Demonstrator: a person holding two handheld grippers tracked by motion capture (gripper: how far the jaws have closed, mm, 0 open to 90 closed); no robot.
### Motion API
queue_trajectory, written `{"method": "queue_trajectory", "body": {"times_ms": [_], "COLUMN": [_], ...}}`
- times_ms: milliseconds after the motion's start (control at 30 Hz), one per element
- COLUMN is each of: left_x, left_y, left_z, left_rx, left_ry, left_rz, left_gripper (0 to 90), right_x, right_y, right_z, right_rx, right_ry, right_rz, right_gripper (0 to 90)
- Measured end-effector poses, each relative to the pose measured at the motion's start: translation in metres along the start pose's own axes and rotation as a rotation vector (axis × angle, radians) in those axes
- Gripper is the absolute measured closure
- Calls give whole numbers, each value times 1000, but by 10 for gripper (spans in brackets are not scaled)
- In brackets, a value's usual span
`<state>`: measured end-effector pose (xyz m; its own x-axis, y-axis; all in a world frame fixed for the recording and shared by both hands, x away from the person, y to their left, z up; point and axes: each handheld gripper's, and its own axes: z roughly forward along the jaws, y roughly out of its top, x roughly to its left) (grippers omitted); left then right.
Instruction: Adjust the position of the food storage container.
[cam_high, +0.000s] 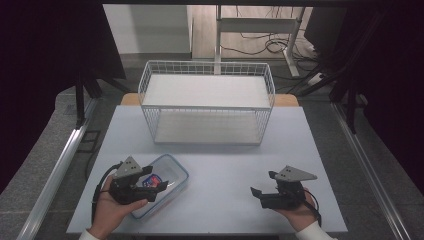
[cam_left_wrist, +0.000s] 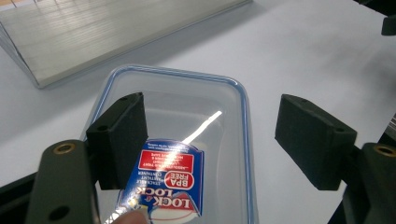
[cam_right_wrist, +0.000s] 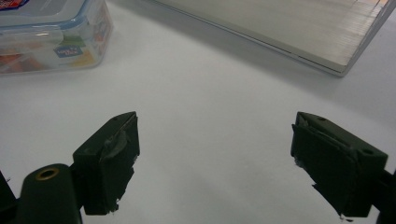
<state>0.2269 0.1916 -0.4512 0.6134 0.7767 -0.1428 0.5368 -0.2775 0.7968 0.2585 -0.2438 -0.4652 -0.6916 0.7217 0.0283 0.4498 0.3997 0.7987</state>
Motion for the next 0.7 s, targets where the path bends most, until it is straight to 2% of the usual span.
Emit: {"method": "queue_trajectory", "body": {"times_ms": [133, 300, 400, 567, 700], "left_x": [3, 4, 4, 4, 5], "left_y": [0, 1, 2, 3, 5], "left_z": [1, -5, -14, -20, -24], "left_rx": [10, 1, -9, 5, 25], "left_ry": [5, 17, 19, -2, -1], "left_rz": [3, -4, -1, -6, 22], "left_gripper": [248, 248, 250, 279, 275], "right_x": [-4, -7, -4, 2, 5], "right_y": [-2, -2, -2, 1, 1], "right_z": [4, 6, 5, 0, -2], "right_rx": [13, 19, 19, 14, 10], "right_ry": [11, 12, 11, 8, 6], "right_rz": [3, 4, 2, -6, -4], "right_gripper": [156, 157, 158, 158, 160]}}
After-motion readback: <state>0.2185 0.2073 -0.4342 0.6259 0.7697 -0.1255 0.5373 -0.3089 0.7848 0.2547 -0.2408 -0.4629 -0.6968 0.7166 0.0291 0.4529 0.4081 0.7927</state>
